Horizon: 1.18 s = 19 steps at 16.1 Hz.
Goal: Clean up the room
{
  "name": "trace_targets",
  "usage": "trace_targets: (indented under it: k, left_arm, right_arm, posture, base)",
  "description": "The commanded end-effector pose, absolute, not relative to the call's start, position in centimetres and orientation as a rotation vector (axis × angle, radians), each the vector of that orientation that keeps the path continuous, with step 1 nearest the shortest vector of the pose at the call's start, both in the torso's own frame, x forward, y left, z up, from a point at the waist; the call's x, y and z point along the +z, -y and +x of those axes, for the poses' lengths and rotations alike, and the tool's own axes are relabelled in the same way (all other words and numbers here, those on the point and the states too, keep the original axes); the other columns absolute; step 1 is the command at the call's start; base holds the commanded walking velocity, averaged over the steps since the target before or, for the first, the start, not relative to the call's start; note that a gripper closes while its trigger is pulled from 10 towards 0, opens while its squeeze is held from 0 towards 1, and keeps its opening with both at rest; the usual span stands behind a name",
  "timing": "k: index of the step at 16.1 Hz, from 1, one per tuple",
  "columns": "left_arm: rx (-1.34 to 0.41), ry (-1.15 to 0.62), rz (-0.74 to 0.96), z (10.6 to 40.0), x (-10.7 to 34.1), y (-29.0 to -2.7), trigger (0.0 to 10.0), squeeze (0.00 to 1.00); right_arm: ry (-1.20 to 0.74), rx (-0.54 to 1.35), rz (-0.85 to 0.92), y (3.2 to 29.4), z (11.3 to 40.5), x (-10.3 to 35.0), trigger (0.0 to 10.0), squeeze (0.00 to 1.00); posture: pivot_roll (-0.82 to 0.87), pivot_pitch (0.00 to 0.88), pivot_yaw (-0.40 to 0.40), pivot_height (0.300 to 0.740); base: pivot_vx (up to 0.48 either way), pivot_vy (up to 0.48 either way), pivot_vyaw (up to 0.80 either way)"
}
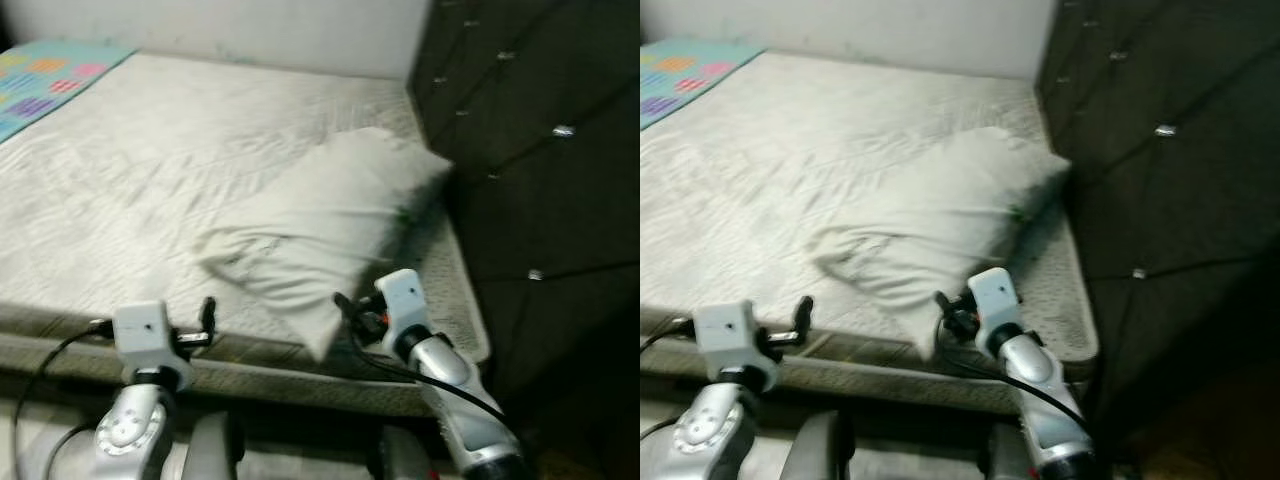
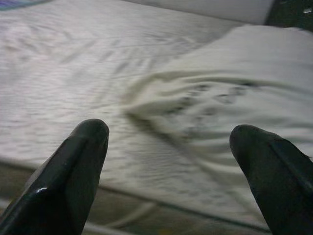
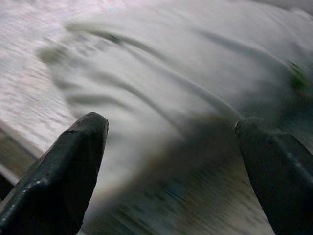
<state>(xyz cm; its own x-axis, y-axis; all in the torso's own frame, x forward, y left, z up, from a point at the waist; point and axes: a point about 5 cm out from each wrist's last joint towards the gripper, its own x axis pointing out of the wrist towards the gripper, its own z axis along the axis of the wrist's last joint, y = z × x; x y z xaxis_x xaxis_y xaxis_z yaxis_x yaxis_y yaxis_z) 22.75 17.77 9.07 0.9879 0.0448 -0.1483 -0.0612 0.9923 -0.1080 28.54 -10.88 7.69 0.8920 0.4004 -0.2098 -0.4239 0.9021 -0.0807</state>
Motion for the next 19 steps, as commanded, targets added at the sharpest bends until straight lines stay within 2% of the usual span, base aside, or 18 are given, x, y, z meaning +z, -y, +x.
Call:
trace_targets:
  k: [1, 4, 11, 19]
  left_arm:
    - [0.029, -0.142, -0.110, 22.8, 9.1, -17.4, 10.0, 0.00]
    - [0.031, -0.143, -0.108, 22.9, 9.1, -17.4, 10.0, 0.00]
    - [0.046, -0.162, -0.108, 23.0, 8.8, -17.5, 10.0, 0.00]
    - [-0.028, -0.264, -0.112, 21.7, 7.8, -16.2, 10.0, 0.00]
  right_arm:
    - [-0.209, 0.415, -0.128, 11.3, 28.6, 7.4, 10.0, 0.00]
    - [-0.208, 0.417, -0.130, 11.3, 28.7, 7.4, 10.0, 0.00]
    - [-0.230, 0.434, -0.143, 11.1, 28.7, 7.1, 10.0, 0.00]
    - [-0.471, 0.380, -0.035, 9.9, 28.5, 4.8, 10.0, 0.00]
  posture:
    - [-0.04, 0.000, -0.052, 0.574]
    - [-0.04, 0.000, -0.053, 0.574]
    - [-0.04, 0.000, -0.056, 0.574]
    - [0.00, 0.023, -0.062, 0.574]
  base:
    - [0.304, 0.000, 0.00]
    - [0.291, 0.000, 0.00]
    - [0.000, 0.000, 0.00]
    - [0.000, 0.000, 0.00]
